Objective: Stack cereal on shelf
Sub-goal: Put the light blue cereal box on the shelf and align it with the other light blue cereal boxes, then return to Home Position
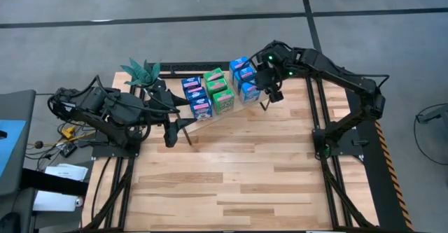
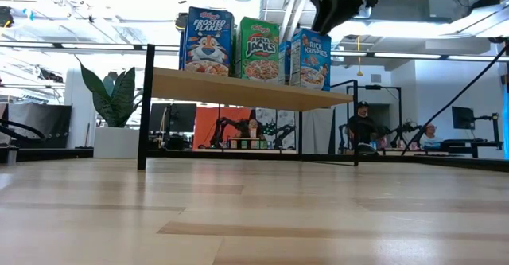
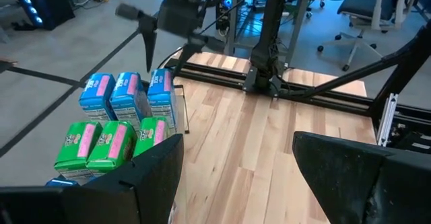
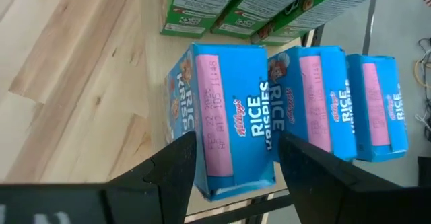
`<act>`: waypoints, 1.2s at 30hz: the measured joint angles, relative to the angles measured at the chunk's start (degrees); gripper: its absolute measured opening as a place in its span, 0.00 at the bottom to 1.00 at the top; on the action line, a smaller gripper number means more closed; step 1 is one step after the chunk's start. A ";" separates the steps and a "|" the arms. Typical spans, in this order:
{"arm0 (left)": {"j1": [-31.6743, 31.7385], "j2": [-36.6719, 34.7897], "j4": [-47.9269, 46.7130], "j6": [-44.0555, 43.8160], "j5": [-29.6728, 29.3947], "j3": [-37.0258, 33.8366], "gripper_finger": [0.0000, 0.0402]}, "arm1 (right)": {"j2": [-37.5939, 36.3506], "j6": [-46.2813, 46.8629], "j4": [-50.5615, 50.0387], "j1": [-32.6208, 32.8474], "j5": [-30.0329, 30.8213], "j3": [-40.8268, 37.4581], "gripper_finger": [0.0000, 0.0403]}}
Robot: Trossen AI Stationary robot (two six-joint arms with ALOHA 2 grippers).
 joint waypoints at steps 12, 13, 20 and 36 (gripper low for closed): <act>0.04 0.02 6.13 0.80 -1.16 -0.02 0.67 | -1.44 8.31 -7.36 -0.06 -4.67 21.81 0.58; 0.04 0.02 6.13 1.83 -0.66 -0.02 0.67 | -2.26 9.91 -6.92 0.04 -5.42 23.61 0.58; 0.12 0.02 5.01 6.46 -4.35 -0.02 0.67 | -11.63 13.14 -6.79 1.18 -5.10 27.98 0.58; 10.24 -22.20 10.67 9.25 15.09 -15.35 0.67 | -40.44 31.32 7.05 0.98 -12.86 0.51 0.58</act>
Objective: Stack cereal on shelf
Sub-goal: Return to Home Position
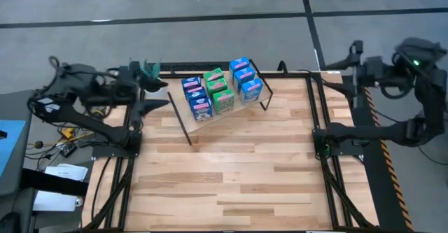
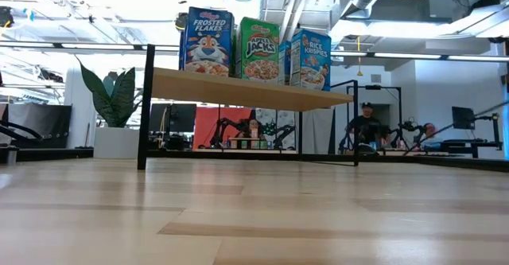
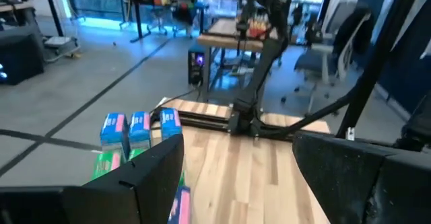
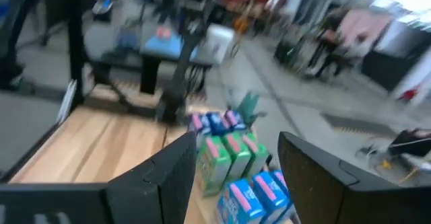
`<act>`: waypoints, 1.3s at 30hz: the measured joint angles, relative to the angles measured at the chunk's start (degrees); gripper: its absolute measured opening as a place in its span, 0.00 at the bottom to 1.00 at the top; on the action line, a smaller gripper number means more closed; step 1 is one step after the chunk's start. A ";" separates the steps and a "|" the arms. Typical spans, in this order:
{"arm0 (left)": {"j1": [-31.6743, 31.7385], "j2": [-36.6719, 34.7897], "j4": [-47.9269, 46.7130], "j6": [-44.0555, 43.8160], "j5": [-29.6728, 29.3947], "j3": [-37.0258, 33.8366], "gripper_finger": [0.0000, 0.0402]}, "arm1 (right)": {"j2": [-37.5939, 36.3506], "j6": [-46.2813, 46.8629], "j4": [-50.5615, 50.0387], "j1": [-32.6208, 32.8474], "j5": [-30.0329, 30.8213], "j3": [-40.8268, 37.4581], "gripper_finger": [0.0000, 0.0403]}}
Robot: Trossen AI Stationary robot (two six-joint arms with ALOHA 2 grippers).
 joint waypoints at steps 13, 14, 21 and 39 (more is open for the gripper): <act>-0.02 -32.94 24.29 -11.74 -0.50 -46.39 0.67 | -28.42 17.16 25.63 0.15 -0.47 -36.87 0.58; -0.02 -34.90 25.72 -12.34 -0.48 -49.18 0.67 | -30.30 18.32 26.41 0.15 -0.47 -39.35 0.58; -0.02 -45.54 31.55 -15.54 -1.32 -64.72 0.67 | -42.15 23.67 38.88 0.14 -0.37 -58.91 0.58; -0.37 -52.20 37.82 -22.11 -2.58 -83.03 0.67 | -44.74 31.48 47.26 0.50 -0.62 -80.50 0.58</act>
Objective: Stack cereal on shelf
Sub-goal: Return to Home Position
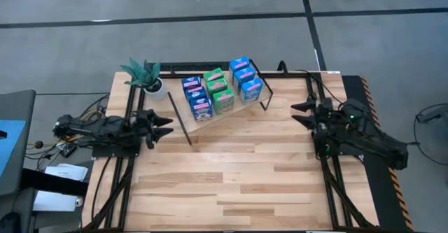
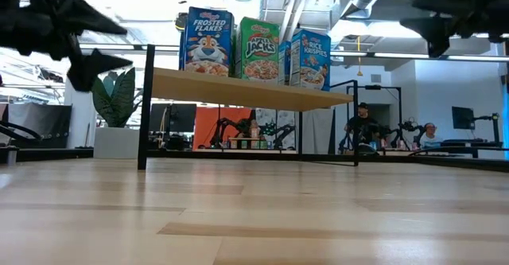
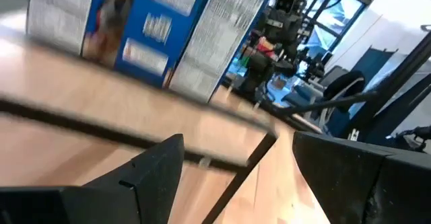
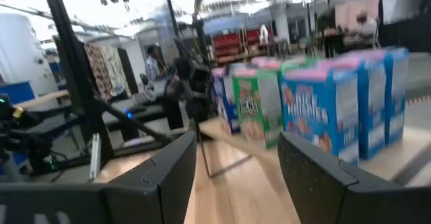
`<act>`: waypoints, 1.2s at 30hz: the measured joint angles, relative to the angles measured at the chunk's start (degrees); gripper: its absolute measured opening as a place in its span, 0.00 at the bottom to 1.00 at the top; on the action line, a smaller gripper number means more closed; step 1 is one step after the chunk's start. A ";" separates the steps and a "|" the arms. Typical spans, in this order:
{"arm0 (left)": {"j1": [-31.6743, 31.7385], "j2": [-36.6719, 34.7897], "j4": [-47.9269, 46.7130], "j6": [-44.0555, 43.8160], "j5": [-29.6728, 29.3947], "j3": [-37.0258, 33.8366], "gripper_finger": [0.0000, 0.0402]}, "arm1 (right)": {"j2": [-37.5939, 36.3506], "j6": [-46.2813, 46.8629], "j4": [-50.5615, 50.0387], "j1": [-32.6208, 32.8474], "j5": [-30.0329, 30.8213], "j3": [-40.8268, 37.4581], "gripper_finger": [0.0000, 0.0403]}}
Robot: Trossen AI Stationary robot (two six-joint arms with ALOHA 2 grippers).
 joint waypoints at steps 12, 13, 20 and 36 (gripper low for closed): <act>-0.09 0.68 5.65 3.09 1.31 -3.02 0.67 | 0.03 3.42 9.21 2.95 0.02 -9.33 0.58; -0.09 0.70 5.64 3.11 1.57 -3.02 0.67 | -0.02 3.41 9.94 3.22 0.02 -9.61 0.58; -0.09 0.72 5.58 2.86 2.13 -3.06 0.67 | -0.03 5.01 11.75 3.79 0.04 -12.95 0.58; -0.09 0.79 5.54 1.17 2.18 -3.13 0.67 | 0.14 4.95 9.36 3.78 0.15 -12.97 0.58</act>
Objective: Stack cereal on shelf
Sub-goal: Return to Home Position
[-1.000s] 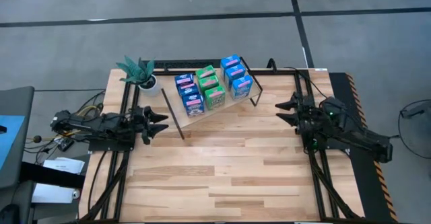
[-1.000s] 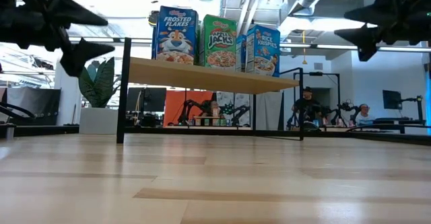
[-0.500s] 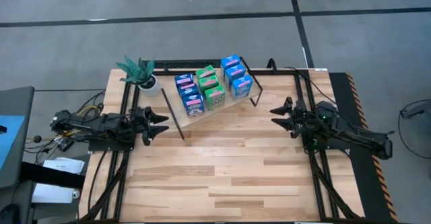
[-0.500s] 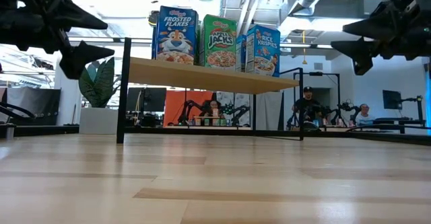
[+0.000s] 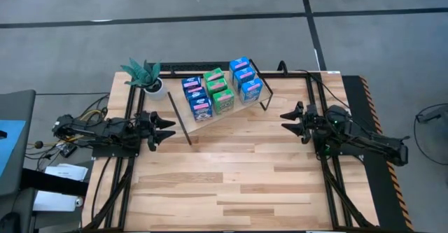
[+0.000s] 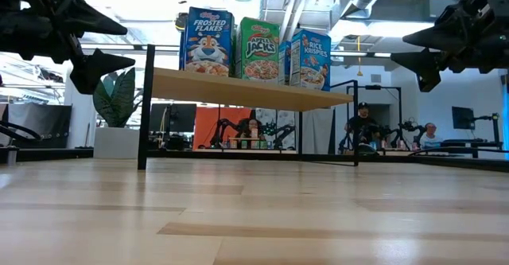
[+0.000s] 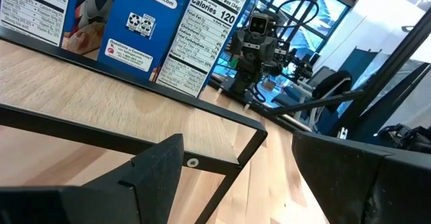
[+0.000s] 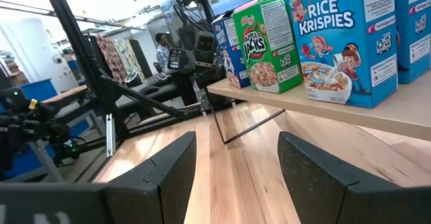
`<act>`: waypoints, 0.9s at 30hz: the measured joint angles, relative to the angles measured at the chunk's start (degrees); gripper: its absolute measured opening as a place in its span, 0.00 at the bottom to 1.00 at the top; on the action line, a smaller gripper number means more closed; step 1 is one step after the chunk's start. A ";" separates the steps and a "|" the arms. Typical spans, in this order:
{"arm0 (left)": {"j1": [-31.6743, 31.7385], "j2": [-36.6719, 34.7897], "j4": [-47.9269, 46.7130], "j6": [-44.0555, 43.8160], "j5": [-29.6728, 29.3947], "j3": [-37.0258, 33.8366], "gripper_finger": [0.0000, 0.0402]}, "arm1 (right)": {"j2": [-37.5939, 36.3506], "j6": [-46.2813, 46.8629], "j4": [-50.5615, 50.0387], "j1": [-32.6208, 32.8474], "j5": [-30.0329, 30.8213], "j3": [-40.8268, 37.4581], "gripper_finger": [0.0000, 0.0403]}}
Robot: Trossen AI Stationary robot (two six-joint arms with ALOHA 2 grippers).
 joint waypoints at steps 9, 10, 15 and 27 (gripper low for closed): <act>0.00 0.00 0.00 0.01 0.00 -0.04 0.67 | 0.00 0.00 -0.34 0.00 -0.02 0.00 0.58; 0.00 0.00 0.00 0.01 0.00 -0.04 0.67 | 0.00 0.00 -0.34 0.00 -0.02 -0.02 0.58; 0.00 0.00 0.01 0.01 0.00 -0.06 0.67 | 0.00 -0.02 -0.45 0.00 -0.02 -0.04 0.58; 0.00 0.00 0.00 0.01 0.00 -0.08 0.67 | 0.00 -0.02 -0.54 0.00 -0.03 -0.09 0.58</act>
